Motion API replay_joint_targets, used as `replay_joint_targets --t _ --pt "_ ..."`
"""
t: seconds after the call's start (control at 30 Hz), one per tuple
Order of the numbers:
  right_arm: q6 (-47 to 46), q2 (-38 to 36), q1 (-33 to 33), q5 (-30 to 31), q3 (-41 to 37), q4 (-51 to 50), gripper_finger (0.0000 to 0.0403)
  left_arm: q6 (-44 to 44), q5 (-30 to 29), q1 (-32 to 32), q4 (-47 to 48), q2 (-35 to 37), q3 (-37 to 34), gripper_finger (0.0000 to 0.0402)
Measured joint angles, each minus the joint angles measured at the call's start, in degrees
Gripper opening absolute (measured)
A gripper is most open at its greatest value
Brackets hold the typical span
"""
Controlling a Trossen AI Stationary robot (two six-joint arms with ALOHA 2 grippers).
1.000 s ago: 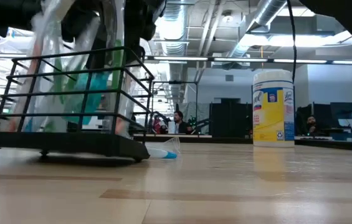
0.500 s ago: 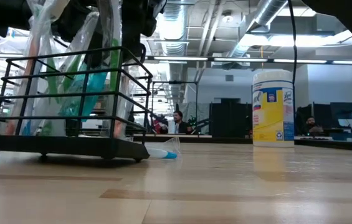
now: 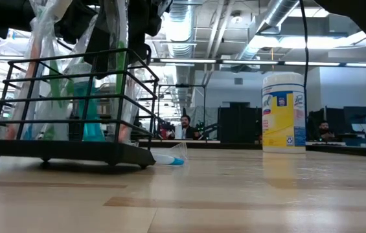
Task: Pick & Place toothbrushing station
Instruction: Put the mouthwash into the mesh organizer
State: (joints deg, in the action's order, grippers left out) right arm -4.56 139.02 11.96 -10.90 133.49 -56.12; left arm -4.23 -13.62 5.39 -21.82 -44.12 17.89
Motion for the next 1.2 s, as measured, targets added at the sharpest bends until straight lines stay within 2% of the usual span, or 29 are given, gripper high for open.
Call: replay_joint_targets --t 0.5,0.8,1.2 --pt "0.03 -0.77 0.45 0.08 1.44 0.25 0.0116 -0.01 -0.01 0.00 0.00 0.00 0.00 0.0209" --pt "0.44 -1.15 0.48 0.07 1.51 0.22 0.0115 0.00 -0.01 0.00 0.00 -0.02 0.00 0.0209" --pt "0.66 -7.25 0.81 0.37 1.49 -3.54 0.0115 0.00 -0.01 0.00 -0.11 0.00 0.00 0.0209"
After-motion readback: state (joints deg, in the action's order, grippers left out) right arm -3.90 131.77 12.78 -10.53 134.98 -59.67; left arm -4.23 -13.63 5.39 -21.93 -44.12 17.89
